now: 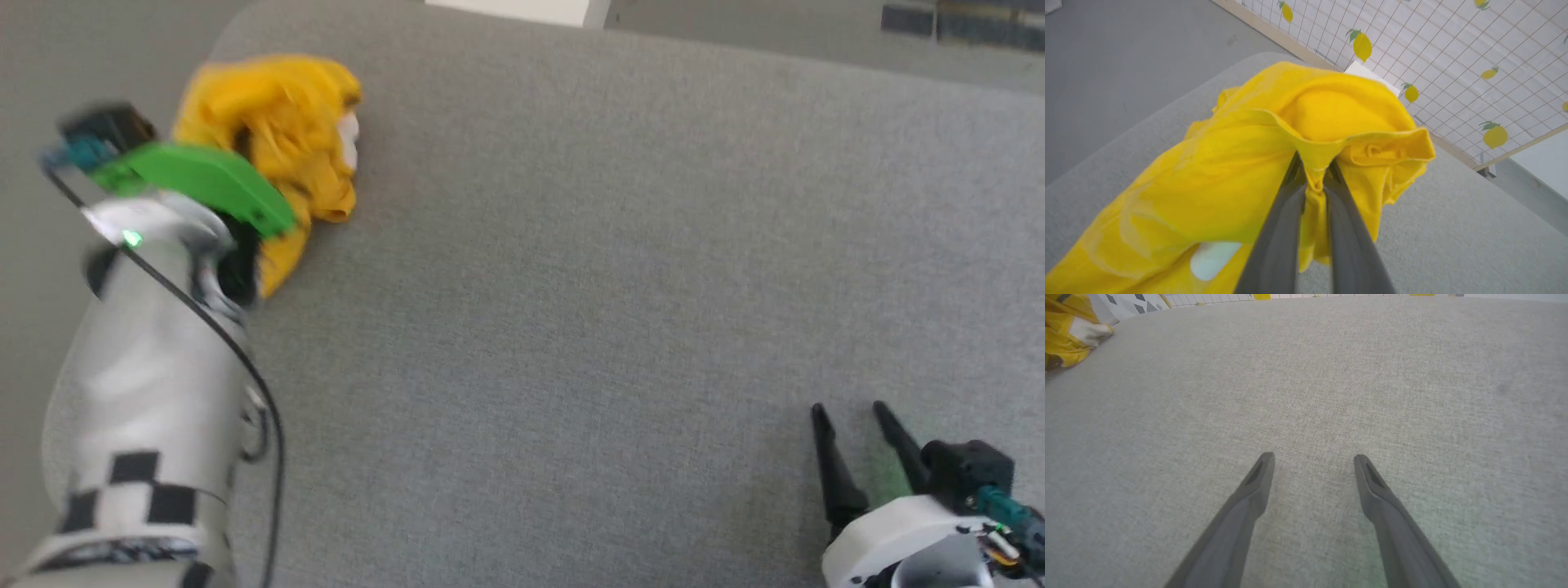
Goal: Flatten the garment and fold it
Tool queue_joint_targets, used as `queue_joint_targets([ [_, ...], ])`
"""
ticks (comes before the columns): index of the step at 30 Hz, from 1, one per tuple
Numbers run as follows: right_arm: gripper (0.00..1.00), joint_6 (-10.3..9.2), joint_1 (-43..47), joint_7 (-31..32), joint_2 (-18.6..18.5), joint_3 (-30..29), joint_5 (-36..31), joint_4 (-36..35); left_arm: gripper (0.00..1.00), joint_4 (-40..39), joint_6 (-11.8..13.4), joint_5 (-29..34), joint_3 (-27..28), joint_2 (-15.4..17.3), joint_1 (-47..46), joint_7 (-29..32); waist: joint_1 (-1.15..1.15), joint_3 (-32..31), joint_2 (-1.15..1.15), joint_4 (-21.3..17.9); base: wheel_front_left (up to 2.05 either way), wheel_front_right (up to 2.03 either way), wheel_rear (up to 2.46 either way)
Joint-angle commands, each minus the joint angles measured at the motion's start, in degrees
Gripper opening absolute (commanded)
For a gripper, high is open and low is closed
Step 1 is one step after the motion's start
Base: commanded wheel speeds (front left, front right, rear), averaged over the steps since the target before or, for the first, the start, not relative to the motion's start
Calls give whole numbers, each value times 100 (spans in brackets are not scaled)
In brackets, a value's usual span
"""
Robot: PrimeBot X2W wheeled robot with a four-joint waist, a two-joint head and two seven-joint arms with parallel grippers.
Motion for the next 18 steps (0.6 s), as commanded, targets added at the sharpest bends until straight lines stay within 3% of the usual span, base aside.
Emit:
queue_joint_targets([
  [1,100,-8,-35,-100,-4,52,82,110,0,-172,-77,74,-48,151,-274,-26,0,-453,0,20,0,0,0],
  [9,100,-8,-131,-517,-4,285,373,868,0,-1390,-373,74,-292,417,-1146,512,0,-1081,0,-454,0,0,0],
  [18,100,-8,-311,-868,-4,187,475,1475,0,-2427,-564,-669,-571,-210,-1355,1456,0,-1466,0,-1298,0,0,0],
])
